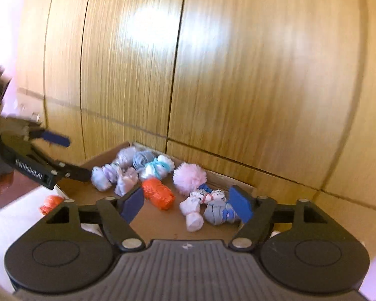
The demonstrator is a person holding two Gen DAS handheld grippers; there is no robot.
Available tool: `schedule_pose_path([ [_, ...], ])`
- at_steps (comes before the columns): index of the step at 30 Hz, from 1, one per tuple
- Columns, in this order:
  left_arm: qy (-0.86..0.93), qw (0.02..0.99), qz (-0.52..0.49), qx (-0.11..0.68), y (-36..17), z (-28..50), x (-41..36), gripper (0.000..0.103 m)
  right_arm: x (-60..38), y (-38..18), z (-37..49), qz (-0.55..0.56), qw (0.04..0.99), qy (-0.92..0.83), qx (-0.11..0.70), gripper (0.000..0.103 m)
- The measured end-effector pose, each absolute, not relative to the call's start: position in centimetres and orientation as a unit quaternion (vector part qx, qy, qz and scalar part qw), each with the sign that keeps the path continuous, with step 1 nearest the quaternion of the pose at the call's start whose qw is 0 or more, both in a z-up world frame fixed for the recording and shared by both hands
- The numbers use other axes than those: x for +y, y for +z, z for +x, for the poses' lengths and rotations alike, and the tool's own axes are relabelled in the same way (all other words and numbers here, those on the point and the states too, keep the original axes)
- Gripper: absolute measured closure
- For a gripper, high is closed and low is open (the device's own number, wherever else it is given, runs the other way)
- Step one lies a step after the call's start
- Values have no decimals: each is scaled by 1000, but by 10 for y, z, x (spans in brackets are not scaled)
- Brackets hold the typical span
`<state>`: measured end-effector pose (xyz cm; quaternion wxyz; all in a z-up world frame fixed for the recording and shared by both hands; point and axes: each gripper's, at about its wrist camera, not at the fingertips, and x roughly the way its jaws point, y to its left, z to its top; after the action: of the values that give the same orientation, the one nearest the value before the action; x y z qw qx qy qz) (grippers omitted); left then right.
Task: Organize objects
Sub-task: 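Move both tools back over the bundles on the table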
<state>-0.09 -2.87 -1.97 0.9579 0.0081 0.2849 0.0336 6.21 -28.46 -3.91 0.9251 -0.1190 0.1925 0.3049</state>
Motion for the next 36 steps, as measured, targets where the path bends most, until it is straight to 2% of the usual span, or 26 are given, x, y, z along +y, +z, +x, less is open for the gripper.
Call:
schedule_pose_path([
  [3,62,959,2,276,-36,-42,-26,1,-291,-53,19,-81,945,264,175,11],
  [11,125,952,-9,280,-74,-107,-34,1,-258,-110,-57,-50,961,192,194,5],
  [17,117,952,13,281,-78,-114,-41,0,-232,-127,-60,-53,963,172,198,4],
  [25,138,946,-29,293,-79,-96,-15,0,-214,-143,-48,-21,973,80,215,10],
  [29,140,943,-41,298,-79,-95,-3,0,-206,-147,-40,-8,971,50,232,18],
  [31,139,943,-44,299,-79,-94,1,0,-202,-149,-37,2,968,40,247,26],
  [33,136,942,-49,303,-80,-91,3,0,-199,-152,-31,7,966,31,258,42],
  [36,121,942,-57,309,-82,-84,3,0,-200,-153,-33,14,967,44,250,53],
])
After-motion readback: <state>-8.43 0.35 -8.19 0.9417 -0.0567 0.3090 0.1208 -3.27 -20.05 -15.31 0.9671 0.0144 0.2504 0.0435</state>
